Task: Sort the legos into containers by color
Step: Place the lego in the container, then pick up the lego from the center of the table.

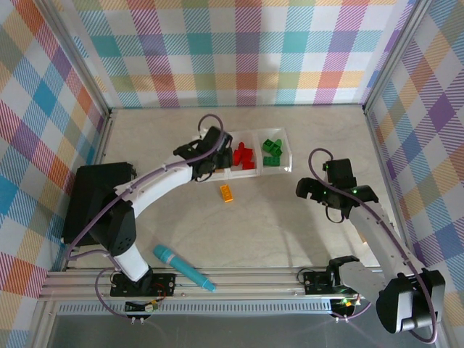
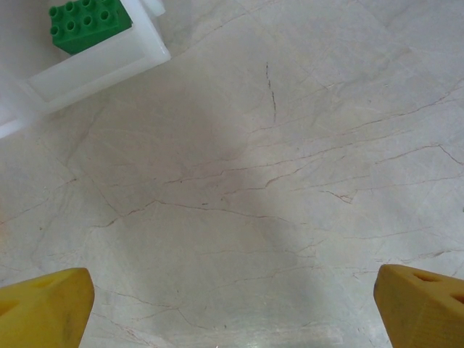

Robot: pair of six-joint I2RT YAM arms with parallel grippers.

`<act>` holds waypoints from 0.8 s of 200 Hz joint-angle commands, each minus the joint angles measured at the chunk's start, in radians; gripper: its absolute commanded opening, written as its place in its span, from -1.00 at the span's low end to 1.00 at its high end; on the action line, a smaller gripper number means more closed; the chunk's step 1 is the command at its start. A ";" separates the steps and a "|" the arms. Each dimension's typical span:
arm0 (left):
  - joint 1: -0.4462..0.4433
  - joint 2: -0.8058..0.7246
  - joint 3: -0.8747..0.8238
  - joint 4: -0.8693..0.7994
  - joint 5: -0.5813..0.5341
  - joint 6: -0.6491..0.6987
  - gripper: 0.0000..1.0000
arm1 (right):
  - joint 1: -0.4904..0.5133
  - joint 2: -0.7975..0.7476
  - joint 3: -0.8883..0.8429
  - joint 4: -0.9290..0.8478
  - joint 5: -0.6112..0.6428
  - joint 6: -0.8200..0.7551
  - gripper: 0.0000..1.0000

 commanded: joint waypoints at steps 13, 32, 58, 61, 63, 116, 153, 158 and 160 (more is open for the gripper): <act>-0.081 -0.058 -0.133 -0.004 -0.057 -0.217 0.46 | -0.008 0.000 0.026 0.029 -0.026 0.008 0.98; -0.127 -0.051 -0.192 0.032 -0.077 -0.301 0.48 | -0.008 -0.001 0.023 0.033 -0.035 0.013 0.98; -0.155 0.018 -0.189 0.016 -0.087 -0.370 0.52 | -0.008 -0.009 0.022 0.025 -0.036 0.013 0.98; -0.157 0.028 -0.186 0.013 -0.086 -0.376 0.53 | -0.008 -0.012 0.020 0.023 -0.034 0.012 0.98; -0.156 0.033 -0.185 0.014 -0.085 -0.379 0.54 | -0.008 -0.014 0.021 0.022 -0.035 0.011 0.98; -0.164 0.167 -0.130 0.035 -0.043 -0.399 0.67 | -0.007 -0.049 0.007 0.000 -0.001 -0.010 0.98; -0.164 0.227 -0.100 0.035 -0.038 -0.387 0.76 | -0.008 -0.046 -0.005 0.009 -0.001 -0.010 0.98; -0.164 0.231 -0.097 0.037 -0.039 -0.386 0.78 | -0.008 -0.044 -0.005 0.010 -0.001 -0.009 0.98; -0.165 0.233 -0.095 0.037 -0.038 -0.387 0.79 | -0.008 -0.044 -0.006 0.010 -0.002 -0.009 0.98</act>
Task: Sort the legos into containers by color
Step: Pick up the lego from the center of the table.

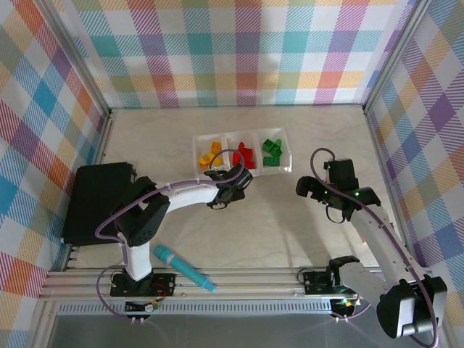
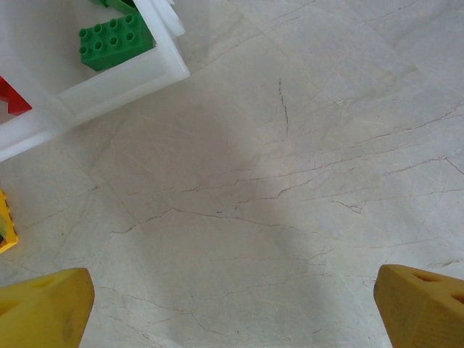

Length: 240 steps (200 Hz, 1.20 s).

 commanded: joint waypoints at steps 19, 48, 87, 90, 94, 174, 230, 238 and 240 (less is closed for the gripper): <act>-0.010 0.040 0.042 0.015 0.000 -0.005 0.99 | -0.008 0.004 -0.006 0.004 0.007 -0.015 0.98; -0.010 0.061 0.057 0.006 -0.011 -0.001 0.99 | -0.007 0.013 -0.005 0.012 0.005 -0.016 0.98; -0.011 0.085 0.076 -0.013 -0.033 0.010 1.00 | -0.008 0.017 -0.012 0.018 0.005 -0.017 0.98; -0.010 0.087 0.075 -0.013 -0.035 0.010 1.00 | -0.008 0.018 -0.013 0.018 0.006 -0.018 0.98; -0.010 0.089 0.075 -0.013 -0.037 0.010 0.99 | -0.008 0.018 -0.012 0.018 0.005 -0.017 0.98; -0.002 0.126 0.083 -0.035 -0.070 0.026 0.45 | -0.008 0.018 -0.016 0.018 0.015 -0.024 0.98; 0.001 0.129 0.078 -0.037 -0.070 0.030 0.16 | -0.008 0.018 -0.015 0.017 0.017 -0.023 0.98; 0.002 0.126 0.077 -0.034 -0.070 0.031 0.12 | -0.008 0.018 -0.015 0.018 0.018 -0.023 0.98; 0.003 0.126 0.076 -0.032 -0.070 0.030 0.11 | -0.008 0.018 -0.015 0.019 0.017 -0.023 0.98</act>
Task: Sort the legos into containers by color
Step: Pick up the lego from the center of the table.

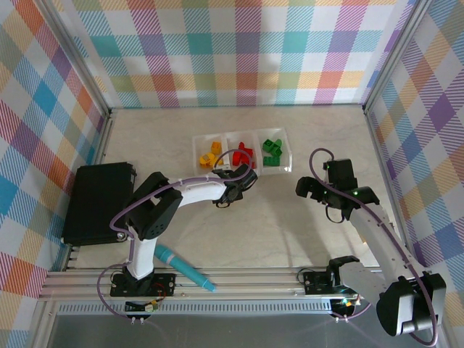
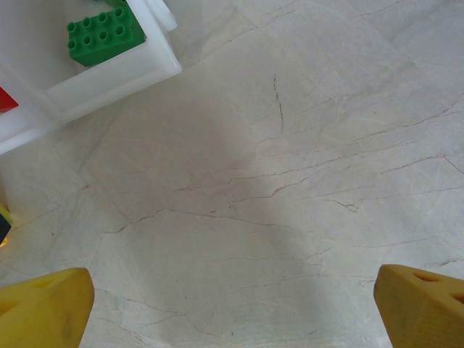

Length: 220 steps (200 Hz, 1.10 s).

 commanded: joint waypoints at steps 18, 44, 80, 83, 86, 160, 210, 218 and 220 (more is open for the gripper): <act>0.002 0.009 -0.006 0.024 0.007 0.010 0.01 | -0.008 0.005 -0.011 0.018 0.008 -0.017 0.98; 0.001 0.003 -0.033 0.137 0.075 0.071 -0.12 | -0.008 0.017 0.005 0.011 0.005 -0.014 0.98; 0.002 0.019 0.002 0.113 0.080 0.084 -0.28 | -0.008 0.005 0.006 0.005 0.012 -0.013 0.98; 0.001 0.017 -0.001 0.114 0.079 0.084 -0.29 | -0.009 0.004 0.006 0.005 0.012 -0.013 0.98; 0.002 0.014 -0.001 0.115 0.078 0.086 -0.30 | -0.008 0.003 0.007 0.006 0.012 -0.013 0.98; 0.000 -0.120 -0.049 0.140 0.056 0.165 -0.53 | -0.009 -0.015 -0.001 -0.003 0.016 -0.011 0.98; -0.001 -0.207 -0.053 0.113 0.014 0.197 -0.59 | -0.008 -0.009 -0.012 0.011 0.013 -0.007 0.98; -0.002 -0.220 -0.052 0.105 0.006 0.200 -0.60 | -0.009 -0.007 -0.010 0.012 0.015 -0.007 0.98; -0.001 -0.223 -0.051 0.102 0.005 0.202 -0.60 | -0.009 -0.007 -0.011 0.012 0.015 -0.008 0.98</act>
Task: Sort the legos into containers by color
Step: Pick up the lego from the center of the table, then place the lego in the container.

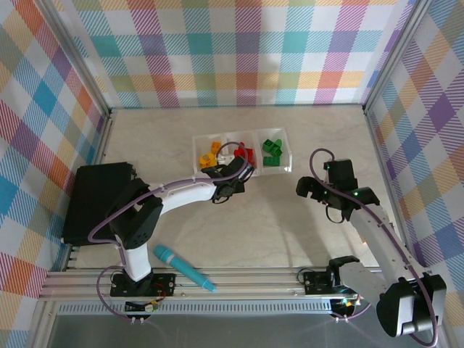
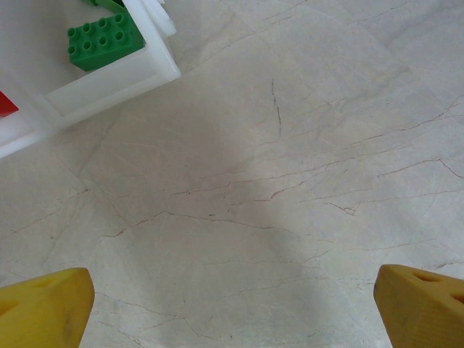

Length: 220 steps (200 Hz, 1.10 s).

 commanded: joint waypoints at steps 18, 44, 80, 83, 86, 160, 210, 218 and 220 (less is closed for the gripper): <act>-0.002 -0.090 0.005 -0.051 -0.071 0.051 -0.60 | -0.009 0.000 0.002 0.000 0.010 -0.013 0.98; 0.000 -0.144 0.059 -0.126 -0.155 0.127 -0.57 | -0.009 -0.004 0.006 -0.002 0.015 -0.016 0.98; 0.091 -0.132 0.168 -0.192 -0.133 0.251 -0.49 | -0.009 0.009 0.002 0.011 0.000 -0.004 0.98; 0.103 -0.127 0.177 -0.197 -0.125 0.257 -0.49 | -0.009 0.010 0.002 0.012 -0.001 -0.002 0.98; 0.116 -0.122 0.187 -0.202 -0.119 0.263 -0.49 | -0.009 0.011 0.003 0.012 -0.003 -0.002 0.98; 0.288 0.077 0.384 -0.144 -0.046 0.358 -0.47 | -0.008 -0.014 -0.016 0.003 -0.031 0.001 0.98; 0.345 0.205 0.458 -0.067 -0.054 0.356 -0.47 | -0.008 -0.012 -0.002 -0.024 -0.010 -0.019 0.98; 0.350 0.218 0.455 -0.046 -0.059 0.354 -0.48 | -0.008 -0.013 0.000 -0.025 -0.006 -0.024 0.98; 0.351 0.219 0.454 -0.042 -0.061 0.353 -0.48 | -0.008 -0.012 0.000 -0.026 -0.006 -0.025 0.98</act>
